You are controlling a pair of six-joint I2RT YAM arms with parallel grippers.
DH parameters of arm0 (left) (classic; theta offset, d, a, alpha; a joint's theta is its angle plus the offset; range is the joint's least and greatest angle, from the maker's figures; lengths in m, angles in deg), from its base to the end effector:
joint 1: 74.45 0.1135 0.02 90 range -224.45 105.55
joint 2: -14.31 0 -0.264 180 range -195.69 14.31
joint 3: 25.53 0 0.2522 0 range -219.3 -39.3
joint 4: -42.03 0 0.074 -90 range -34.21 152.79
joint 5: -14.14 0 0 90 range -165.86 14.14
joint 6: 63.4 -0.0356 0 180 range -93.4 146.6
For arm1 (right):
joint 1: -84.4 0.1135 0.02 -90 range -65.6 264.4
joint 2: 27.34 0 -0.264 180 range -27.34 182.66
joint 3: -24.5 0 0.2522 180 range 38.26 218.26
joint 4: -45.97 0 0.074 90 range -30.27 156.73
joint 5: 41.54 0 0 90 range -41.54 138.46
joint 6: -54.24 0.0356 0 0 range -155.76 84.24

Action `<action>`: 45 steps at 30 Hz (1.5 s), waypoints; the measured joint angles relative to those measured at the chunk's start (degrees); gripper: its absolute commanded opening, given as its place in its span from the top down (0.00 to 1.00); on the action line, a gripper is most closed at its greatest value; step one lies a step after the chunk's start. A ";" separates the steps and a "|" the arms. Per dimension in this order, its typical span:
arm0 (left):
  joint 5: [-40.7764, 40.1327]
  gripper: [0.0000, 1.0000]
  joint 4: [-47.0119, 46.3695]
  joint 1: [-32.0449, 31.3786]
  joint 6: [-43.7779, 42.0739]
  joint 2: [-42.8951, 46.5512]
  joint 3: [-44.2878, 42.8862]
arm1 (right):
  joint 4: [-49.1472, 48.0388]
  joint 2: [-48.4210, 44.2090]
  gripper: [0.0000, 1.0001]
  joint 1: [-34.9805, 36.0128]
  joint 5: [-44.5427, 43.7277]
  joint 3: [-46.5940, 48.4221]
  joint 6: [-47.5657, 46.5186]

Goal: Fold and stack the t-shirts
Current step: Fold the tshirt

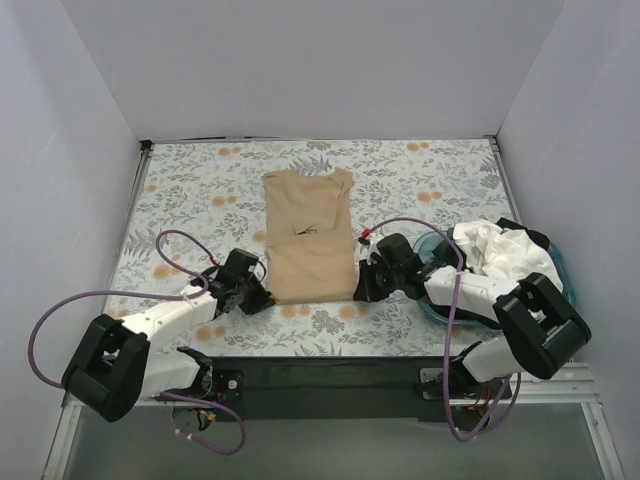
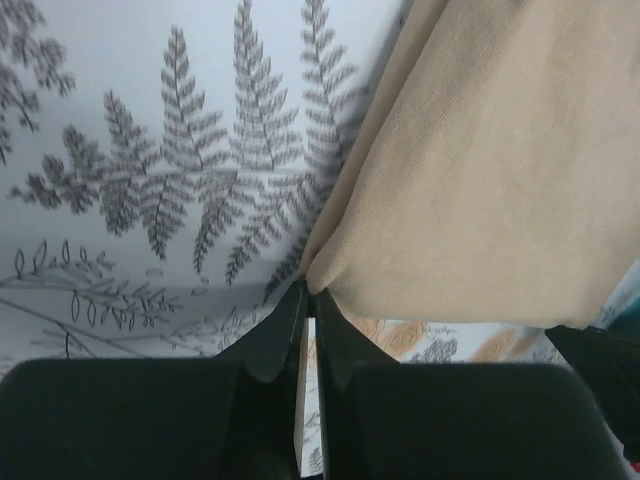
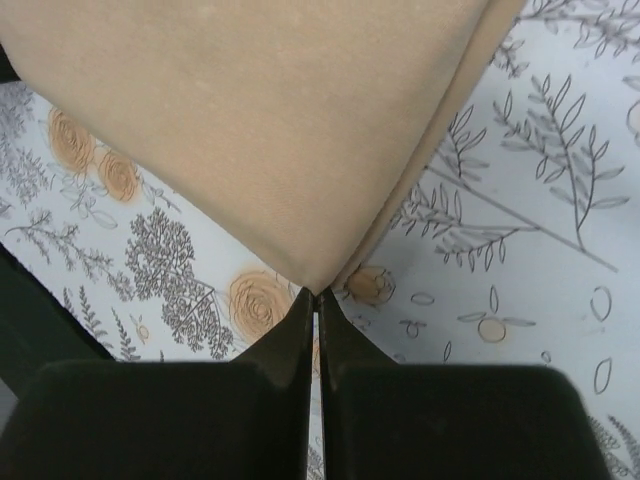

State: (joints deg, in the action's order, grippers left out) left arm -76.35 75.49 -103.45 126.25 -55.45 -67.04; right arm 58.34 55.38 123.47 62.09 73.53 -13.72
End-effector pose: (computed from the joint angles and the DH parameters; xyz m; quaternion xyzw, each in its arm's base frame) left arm 0.1775 -0.0980 0.1453 -0.5615 0.7905 -0.2184 0.1096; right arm 0.2057 0.1778 0.1573 -0.1803 0.9041 0.2836 0.2640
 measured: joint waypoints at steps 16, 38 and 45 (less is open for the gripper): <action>3.98 1.00 16.83 -21.59 12.76 22.05 7.96 | 9.05 -26.18 0.99 13.81 1.79 -16.39 7.08; -12.94 1.00 19.80 -24.92 14.67 14.19 -8.94 | 15.37 -26.27 0.99 13.09 -18.60 -0.33 2.93; -20.94 1.00 19.52 -23.28 12.55 9.29 -20.35 | 14.99 -20.41 0.99 9.18 -22.67 7.58 -1.75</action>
State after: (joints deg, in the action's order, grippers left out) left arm -97.29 95.01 -126.72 138.80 -46.16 -87.39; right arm 73.33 34.96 132.65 39.42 81.11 -15.47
